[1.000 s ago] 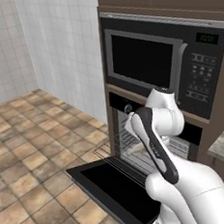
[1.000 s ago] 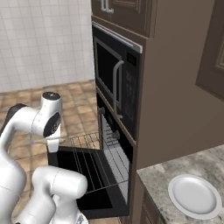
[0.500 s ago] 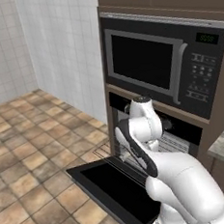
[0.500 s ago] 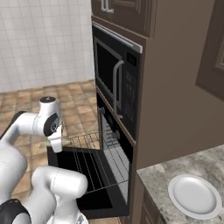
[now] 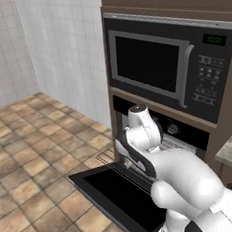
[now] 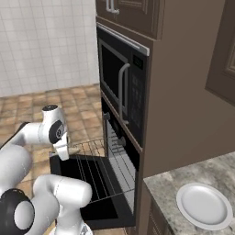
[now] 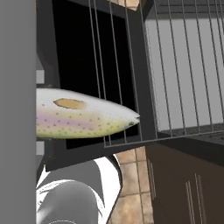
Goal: Place the fish on the rack of the oven, and slide the rack back inside. Close the oven door.
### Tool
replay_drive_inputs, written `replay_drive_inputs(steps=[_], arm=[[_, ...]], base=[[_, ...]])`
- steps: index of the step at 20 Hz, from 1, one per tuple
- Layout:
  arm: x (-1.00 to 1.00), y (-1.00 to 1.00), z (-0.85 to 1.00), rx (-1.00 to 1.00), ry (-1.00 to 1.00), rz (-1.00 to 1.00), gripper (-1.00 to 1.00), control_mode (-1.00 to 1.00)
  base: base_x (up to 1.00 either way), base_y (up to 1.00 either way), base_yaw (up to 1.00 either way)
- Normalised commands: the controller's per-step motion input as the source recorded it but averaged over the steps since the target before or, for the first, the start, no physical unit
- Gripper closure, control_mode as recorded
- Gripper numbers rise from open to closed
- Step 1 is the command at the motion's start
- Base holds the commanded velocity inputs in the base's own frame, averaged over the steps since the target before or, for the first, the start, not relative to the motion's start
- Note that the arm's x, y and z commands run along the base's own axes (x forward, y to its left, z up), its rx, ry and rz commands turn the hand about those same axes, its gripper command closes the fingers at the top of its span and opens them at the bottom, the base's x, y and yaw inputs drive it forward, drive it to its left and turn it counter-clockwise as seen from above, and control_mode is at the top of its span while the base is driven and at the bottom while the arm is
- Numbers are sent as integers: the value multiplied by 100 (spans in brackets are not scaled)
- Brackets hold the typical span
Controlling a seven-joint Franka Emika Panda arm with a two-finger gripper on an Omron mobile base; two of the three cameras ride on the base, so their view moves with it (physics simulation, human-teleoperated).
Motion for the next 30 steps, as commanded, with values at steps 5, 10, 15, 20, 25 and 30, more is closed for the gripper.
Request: replay_drive_inputs(steps=[5,10,15,20,25,30], arm=[[15,-26,-12,0,0,-4,100,-100],[6,-1,-16,0,0,-17,100,-100],[17,-3,-12,0,0,-26,100,-100],[27,-13,-16,0,0,-21,100,-100],[33,-2,-24,0,0,-19,100,-100],[36,-8,-23,0,-1,-15,100,-100]], base=[[0,0,0],[0,0,0],[0,0,0],[0,0,0],[0,0,0],[0,0,0]])
